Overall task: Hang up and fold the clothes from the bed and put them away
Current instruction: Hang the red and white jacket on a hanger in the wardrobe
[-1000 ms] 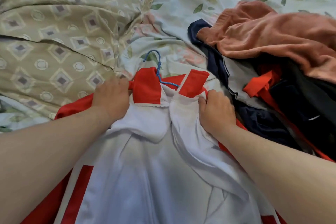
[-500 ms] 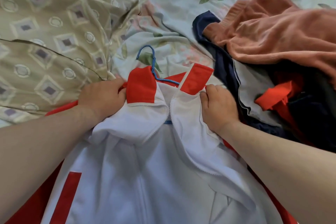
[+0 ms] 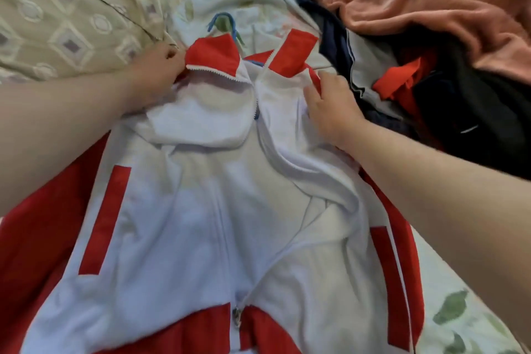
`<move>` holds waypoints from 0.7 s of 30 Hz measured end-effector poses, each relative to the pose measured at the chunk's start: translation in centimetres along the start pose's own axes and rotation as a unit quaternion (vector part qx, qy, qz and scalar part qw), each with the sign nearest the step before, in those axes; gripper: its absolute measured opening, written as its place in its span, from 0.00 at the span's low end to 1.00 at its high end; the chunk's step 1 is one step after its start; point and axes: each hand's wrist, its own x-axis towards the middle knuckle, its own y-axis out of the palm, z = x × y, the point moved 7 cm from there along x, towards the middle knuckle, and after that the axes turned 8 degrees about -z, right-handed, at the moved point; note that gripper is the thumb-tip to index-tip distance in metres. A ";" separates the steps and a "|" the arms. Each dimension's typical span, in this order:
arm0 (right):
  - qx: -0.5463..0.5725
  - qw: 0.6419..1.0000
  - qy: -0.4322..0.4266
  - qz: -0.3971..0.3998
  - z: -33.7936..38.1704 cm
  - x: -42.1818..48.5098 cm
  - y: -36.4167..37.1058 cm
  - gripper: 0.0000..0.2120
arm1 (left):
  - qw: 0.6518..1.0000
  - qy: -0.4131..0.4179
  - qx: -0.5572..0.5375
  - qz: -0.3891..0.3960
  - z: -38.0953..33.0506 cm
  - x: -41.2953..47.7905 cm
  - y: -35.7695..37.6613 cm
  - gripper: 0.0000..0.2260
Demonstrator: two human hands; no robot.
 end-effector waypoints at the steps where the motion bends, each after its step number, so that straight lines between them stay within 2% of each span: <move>1: 0.023 0.999 -0.030 -0.030 1.1 -1.8 -1.4 0.16 | 0.999 -0.004 -0.024 -0.030 -0.6 -1.3 -0.9 0.09; 4: 0.071 0.985 -0.145 -0.069 5.6 -11.0 -3.6 0.16 | 0.993 0.040 0.022 -0.106 -2.1 -7.8 -2.2 0.19; 7: 0.090 0.978 -0.190 -0.007 8.2 -21.0 -2.3 0.10 | 0.989 0.035 -0.077 -0.124 -2.4 -17.4 -0.2 0.20; 10: 0.130 0.968 -0.155 0.149 7.8 -27.3 0.5 0.05 | 0.991 -0.029 -0.092 -0.089 -0.1 -26.6 2.8 0.14; 15: 0.120 0.967 -0.134 0.183 6.3 -31.3 1.1 0.08 | 0.998 0.033 0.043 -0.045 2.8 -37.1 4.1 0.06; 16: 0.122 0.967 -0.126 0.187 6.2 -31.5 1.1 0.09 | 0.997 0.021 0.055 -0.049 3.2 -38.7 4.0 0.03; 19: 0.106 0.964 -0.109 0.218 6.2 -31.4 1.2 0.13 | 0.989 -0.149 0.009 -0.018 5.1 -42.0 4.6 0.10; 21: 0.083 0.956 -0.106 0.260 6.0 -31.2 1.5 0.19 | 0.974 -0.222 -0.046 -0.006 5.3 -42.4 5.3 0.10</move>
